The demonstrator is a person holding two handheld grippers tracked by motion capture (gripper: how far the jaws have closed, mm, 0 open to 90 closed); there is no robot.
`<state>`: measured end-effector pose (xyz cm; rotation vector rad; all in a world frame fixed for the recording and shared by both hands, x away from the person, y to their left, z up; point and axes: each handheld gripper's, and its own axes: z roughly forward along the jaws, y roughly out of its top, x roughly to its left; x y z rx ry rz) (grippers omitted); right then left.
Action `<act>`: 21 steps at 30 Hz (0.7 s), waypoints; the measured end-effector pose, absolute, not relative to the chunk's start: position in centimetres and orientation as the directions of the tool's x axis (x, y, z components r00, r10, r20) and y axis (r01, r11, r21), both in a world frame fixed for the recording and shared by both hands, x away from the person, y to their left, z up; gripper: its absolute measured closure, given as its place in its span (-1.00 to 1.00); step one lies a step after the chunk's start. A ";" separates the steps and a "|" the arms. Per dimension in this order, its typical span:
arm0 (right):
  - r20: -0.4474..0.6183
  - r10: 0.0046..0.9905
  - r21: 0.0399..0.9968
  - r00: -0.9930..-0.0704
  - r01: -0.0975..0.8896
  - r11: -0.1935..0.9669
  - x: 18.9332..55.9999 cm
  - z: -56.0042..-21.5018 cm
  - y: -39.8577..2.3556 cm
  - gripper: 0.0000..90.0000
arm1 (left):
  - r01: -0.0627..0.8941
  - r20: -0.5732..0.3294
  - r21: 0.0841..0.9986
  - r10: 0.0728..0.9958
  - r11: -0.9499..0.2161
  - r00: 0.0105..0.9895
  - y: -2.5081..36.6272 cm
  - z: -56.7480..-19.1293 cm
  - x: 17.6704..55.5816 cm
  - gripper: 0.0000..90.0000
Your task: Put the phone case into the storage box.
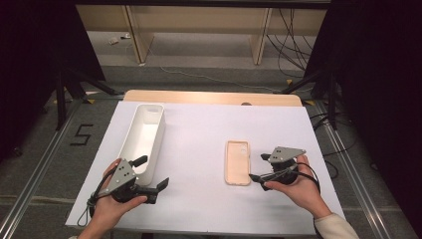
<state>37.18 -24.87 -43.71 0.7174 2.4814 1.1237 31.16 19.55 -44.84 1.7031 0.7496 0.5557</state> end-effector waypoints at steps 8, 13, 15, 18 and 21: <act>-0.104 0.445 0.696 -0.890 0.255 0.672 37.2 -44.3 -23.1 -0.49 | 0.199 -0.026 0.968 0.728 -0.152 0.685 19.7 -44.9 31.3 -1.00; -0.146 0.384 0.616 -0.912 0.220 0.756 37.2 -44.9 -21.4 -0.49 | 0.203 -0.028 0.967 0.732 -0.152 0.680 19.6 -44.8 31.2 -1.00; -0.152 0.361 0.587 -0.920 0.210 0.782 37.3 -45.0 -21.1 -0.51 | 0.200 -0.024 0.968 0.733 -0.154 0.680 19.5 -44.8 31.1 -1.00; -0.163 0.335 0.553 -0.928 0.195 0.810 37.5 -45.2 -20.6 -0.52 | 0.202 -0.027 0.968 0.736 -0.151 0.676 19.4 -44.8 31.1 -1.00; -0.181 0.308 0.524 -0.934 0.174 0.834 37.6 -45.2 -20.1 -0.52 | 0.204 -0.023 0.966 0.737 -0.157 0.675 19.4 -44.8 31.3 -1.00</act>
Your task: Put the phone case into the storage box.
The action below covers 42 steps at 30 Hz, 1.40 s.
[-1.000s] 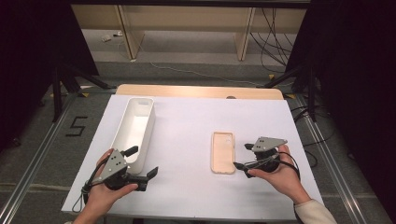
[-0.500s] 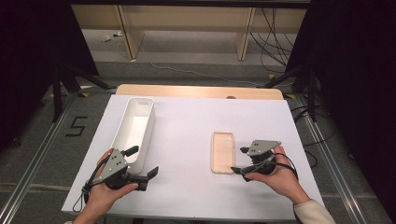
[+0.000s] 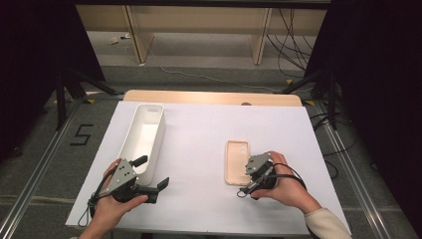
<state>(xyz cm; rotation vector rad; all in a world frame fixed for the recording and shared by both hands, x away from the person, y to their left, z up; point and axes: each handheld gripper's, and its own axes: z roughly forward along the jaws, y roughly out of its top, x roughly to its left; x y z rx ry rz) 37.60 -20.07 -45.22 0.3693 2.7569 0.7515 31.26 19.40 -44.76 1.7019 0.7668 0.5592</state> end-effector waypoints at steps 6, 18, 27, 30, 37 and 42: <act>-0.203 0.274 0.477 -0.940 0.149 0.866 37.6 -45.3 -19.4 -0.50 | 0.199 -0.021 0.967 0.733 -0.157 0.680 19.0 -44.7 31.4 -1.00; -0.215 0.254 0.418 -0.943 0.147 0.897 37.1 -45.3 -19.0 -0.46 | 0.192 -0.016 0.968 0.723 -0.162 0.690 18.8 -44.7 31.5 -1.00; -0.282 0.211 0.356 -0.936 0.102 0.929 37.1 -45.0 -17.8 -0.44 | 0.183 -0.013 0.970 0.717 -0.161 0.697 18.8 -44.7 31.4 -1.00; -0.312 0.179 0.320 -0.933 0.074 0.944 37.3 -44.9 -17.3 -0.44 | 0.185 -0.013 0.969 0.718 -0.162 0.696 18.7 -44.7 31.4 -1.00; -0.326 0.139 0.262 -0.935 0.052 0.964 38.1 -45.3 -16.9 -0.42 | 0.185 -0.009 0.968 0.718 -0.167 0.696 18.8 -44.7 31.4 -1.00; -0.332 0.133 0.242 -0.934 0.052 0.969 38.6 -45.5 -16.5 -0.40 | 0.186 -0.010 0.968 0.718 -0.167 0.696 18.8 -44.7 31.4 -1.00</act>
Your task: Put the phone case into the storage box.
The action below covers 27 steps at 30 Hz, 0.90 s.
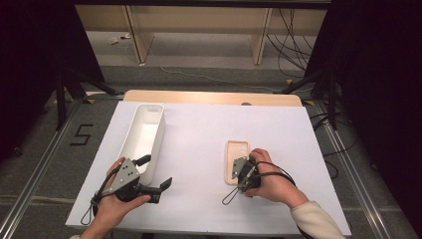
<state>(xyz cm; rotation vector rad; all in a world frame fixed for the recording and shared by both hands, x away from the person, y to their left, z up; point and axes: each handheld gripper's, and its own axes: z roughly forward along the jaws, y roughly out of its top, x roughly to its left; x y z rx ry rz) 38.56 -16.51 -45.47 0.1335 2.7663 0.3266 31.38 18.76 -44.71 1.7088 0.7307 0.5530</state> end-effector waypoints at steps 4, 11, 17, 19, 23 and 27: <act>-0.324 0.129 0.227 -0.937 0.055 0.972 38.8 -45.8 -16.0 -0.39 | 0.186 -0.010 0.968 0.718 -0.166 0.696 18.8 -44.7 31.4 -1.00; -0.324 0.090 0.202 -0.942 0.024 0.979 39.3 -45.8 -15.2 -0.36 | 0.186 -0.010 0.968 0.717 -0.167 0.697 18.8 -44.7 31.4 -1.00; -0.311 0.092 0.189 -0.946 0.033 0.981 39.4 -45.7 -15.0 -0.32 | 0.185 -0.011 0.969 0.718 -0.165 0.696 18.8 -44.7 31.3 -1.00; -0.307 0.091 0.183 -0.948 0.035 0.982 39.5 -45.7 -14.9 -0.31 | 0.180 -0.011 0.970 0.714 -0.161 0.700 18.8 -44.7 31.3 -1.00; -0.291 0.091 0.179 -0.952 0.040 0.983 39.5 -45.7 -14.9 -0.25 | 0.184 -0.012 0.969 0.715 -0.163 0.699 18.7 -44.6 31.2 -1.00; -0.287 0.085 0.174 -0.954 0.035 0.984 39.6 -45.6 -14.8 -0.21 | 0.183 -0.013 0.970 0.715 -0.162 0.699 18.8 -44.6 31.3 -1.00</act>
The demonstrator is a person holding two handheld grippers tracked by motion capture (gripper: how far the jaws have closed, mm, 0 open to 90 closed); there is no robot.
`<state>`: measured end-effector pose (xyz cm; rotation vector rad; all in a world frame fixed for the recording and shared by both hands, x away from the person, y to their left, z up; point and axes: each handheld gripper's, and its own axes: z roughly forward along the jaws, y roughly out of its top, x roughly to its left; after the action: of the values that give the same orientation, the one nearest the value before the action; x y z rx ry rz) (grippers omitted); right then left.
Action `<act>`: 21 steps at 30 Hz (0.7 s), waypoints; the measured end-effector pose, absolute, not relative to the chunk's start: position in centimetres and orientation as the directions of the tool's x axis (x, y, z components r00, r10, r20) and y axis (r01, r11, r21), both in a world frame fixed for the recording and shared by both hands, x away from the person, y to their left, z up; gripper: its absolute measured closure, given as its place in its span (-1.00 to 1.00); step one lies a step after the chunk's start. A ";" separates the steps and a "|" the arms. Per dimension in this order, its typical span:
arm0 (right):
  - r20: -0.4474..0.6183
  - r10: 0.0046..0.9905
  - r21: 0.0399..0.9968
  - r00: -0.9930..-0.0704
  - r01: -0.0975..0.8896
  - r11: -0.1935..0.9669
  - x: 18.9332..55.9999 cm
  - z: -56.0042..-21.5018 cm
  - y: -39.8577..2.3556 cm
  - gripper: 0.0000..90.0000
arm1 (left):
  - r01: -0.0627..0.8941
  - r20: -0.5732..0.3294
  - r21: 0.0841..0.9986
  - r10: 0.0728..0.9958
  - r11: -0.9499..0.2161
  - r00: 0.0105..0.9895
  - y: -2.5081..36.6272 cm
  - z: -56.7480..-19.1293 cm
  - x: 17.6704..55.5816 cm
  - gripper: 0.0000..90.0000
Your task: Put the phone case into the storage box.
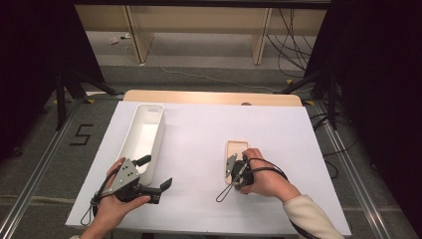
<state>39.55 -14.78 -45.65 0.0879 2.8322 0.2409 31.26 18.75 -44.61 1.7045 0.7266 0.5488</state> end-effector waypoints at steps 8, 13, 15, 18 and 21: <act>-0.264 0.068 0.159 -0.962 0.026 0.987 39.3 -45.6 -14.6 0.05 | 0.179 -0.006 0.970 0.714 -0.167 0.700 18.7 -44.6 31.2 -1.00; -0.241 0.055 0.143 -0.969 0.020 0.989 39.0 -45.6 -14.4 0.27 | 0.178 -0.006 0.970 0.713 -0.168 0.701 18.7 -44.6 31.2 -1.00; -0.242 0.043 0.141 -0.969 0.009 0.990 39.0 -45.6 -14.4 0.34 | 0.178 -0.007 0.970 0.714 -0.166 0.700 18.7 -44.6 31.2 -1.00; -0.236 0.034 0.132 -0.971 0.003 0.991 38.8 -45.6 -14.3 0.44 | 0.179 -0.006 0.969 0.712 -0.169 0.702 18.7 -44.6 31.2 -1.00; -0.236 0.017 0.123 -0.972 -0.012 0.992 38.7 -45.6 -14.2 0.54 | 0.180 -0.010 0.970 0.712 -0.165 0.702 18.7 -44.6 31.2 -1.00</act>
<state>38.66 -14.16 -45.56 0.0039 2.8971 0.1805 31.18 18.66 -44.59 1.7063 0.7209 0.5486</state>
